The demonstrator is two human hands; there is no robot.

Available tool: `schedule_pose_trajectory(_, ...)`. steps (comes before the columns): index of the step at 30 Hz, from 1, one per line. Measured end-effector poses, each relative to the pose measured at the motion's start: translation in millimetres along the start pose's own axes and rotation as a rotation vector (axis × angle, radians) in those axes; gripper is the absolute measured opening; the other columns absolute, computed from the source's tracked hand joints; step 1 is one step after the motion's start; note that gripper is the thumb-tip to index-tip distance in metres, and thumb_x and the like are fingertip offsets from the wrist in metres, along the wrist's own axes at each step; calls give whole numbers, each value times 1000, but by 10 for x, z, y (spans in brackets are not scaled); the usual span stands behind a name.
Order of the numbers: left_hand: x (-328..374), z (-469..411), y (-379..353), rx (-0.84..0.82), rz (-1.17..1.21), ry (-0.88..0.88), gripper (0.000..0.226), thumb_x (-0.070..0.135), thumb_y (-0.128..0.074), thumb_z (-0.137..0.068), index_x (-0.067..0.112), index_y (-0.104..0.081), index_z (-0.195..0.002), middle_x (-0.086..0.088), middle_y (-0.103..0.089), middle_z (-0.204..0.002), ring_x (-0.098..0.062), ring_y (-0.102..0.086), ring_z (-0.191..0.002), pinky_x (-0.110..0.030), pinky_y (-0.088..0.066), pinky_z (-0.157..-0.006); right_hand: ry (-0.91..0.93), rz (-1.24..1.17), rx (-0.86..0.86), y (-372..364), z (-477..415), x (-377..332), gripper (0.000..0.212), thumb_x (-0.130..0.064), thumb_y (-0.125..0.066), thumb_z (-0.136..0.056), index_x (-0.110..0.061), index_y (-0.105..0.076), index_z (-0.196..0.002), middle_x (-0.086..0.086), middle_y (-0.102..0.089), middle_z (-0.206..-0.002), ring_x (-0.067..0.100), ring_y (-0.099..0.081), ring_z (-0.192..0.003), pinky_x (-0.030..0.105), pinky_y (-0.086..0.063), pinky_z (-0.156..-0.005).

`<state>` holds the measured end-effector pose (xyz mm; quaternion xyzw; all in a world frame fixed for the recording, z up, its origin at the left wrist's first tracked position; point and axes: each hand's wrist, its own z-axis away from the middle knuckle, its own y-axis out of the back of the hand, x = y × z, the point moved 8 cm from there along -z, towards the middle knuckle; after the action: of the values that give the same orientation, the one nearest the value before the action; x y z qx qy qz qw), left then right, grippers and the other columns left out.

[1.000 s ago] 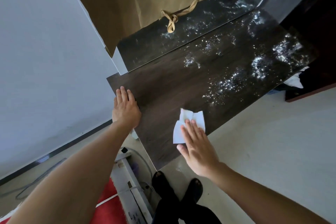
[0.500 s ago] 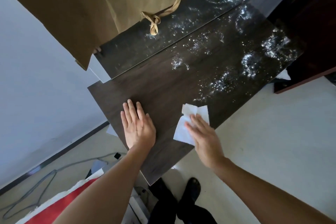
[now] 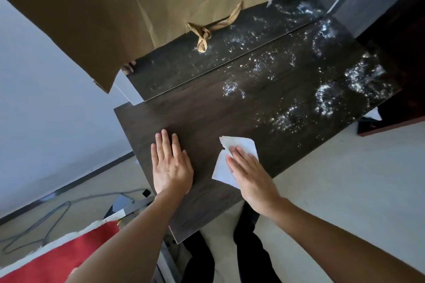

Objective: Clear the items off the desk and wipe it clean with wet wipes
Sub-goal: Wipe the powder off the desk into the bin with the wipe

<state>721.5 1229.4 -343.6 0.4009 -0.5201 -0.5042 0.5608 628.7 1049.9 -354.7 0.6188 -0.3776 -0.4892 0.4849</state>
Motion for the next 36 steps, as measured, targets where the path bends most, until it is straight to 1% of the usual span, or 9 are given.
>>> schedule_pose_trajectory(7,-7,9,3,24,-18,5,53,32,-22,-100,9,-24,-148,-12,-9,-158,-26,-1,-147,-41,-5,-120,-349,42,58,299,-573,1089,58,2,-59,-84,4,-37,-138,24,-31,-148,36,-27,-140,45,-29,-111)
schedule_pose_trajectory(13,9,18,16,54,-10,39,56,33,-18,-97,8,-32,-145,-13,-17,-157,-27,-8,-146,-42,-9,-120,235,-1,-111,133,-155,377,52,-2,-34,-87,-6,-39,-139,12,-32,-151,26,-25,-142,38,-19,-116)
schedule_pose_trajectory(16,26,33,27,89,24,86,54,31,-21,-96,8,-36,-143,-15,-22,-155,-28,-12,-145,-42,-12,-119,67,53,-50,283,-742,1073,52,-1,-53,-88,0,-38,-138,20,-34,-148,35,-30,-139,48,-33,-109)
schedule_pose_trajectory(20,18,61,15,128,42,116,51,27,-26,-95,8,-39,-141,-17,-26,-153,-31,-17,-144,-43,-14,-118,-198,43,-10,362,-1375,1335,51,-6,-46,-91,9,-32,-138,30,-29,-147,44,-25,-138,55,-30,-108)
schedule_pose_trajectory(24,9,78,23,136,58,129,52,27,-24,-95,8,-41,-140,-17,-27,-153,-30,-18,-144,-42,-15,-118,169,-9,-106,104,-971,384,64,-2,-54,-82,0,-33,-142,18,-28,-152,34,-24,-141,45,-27,-113)
schedule_pose_trajectory(27,22,74,54,140,64,130,52,27,-23,-95,8,-42,-139,-17,-29,-152,-31,-20,-143,-42,-15,-118,380,-16,-116,173,-1034,511,56,-9,-52,-88,-2,-35,-140,16,-34,-149,32,-28,-140,43,-28,-113)
schedule_pose_trajectory(30,18,75,65,145,66,127,50,24,-27,-94,7,-43,-139,-18,-30,-151,-32,-21,-143,-43,-17,-117,126,46,-46,344,-1690,1217,71,4,-59,-75,7,-30,-140,26,-33,-146,41,-29,-136,49,-31,-109)
schedule_pose_trajectory(33,16,62,68,153,68,115,49,22,-30,-94,7,-44,-138,-19,-31,-150,-33,-22,-142,-45,-20,-116,-172,-15,-43,372,-2050,1323,69,1,-53,-81,7,-22,-143,29,-19,-151,41,-14,-142,46,-17,-116)
schedule_pose_trajectory(36,10,67,50,137,67,121,50,23,-28,-94,7,-44,-139,-19,-31,-151,-32,-21,-142,-45,-20,-116,66,-61,-91,102,-1814,500,69,6,-51,-74,6,-31,-140,26,-27,-149,42,-22,-140,50,-23,-114)
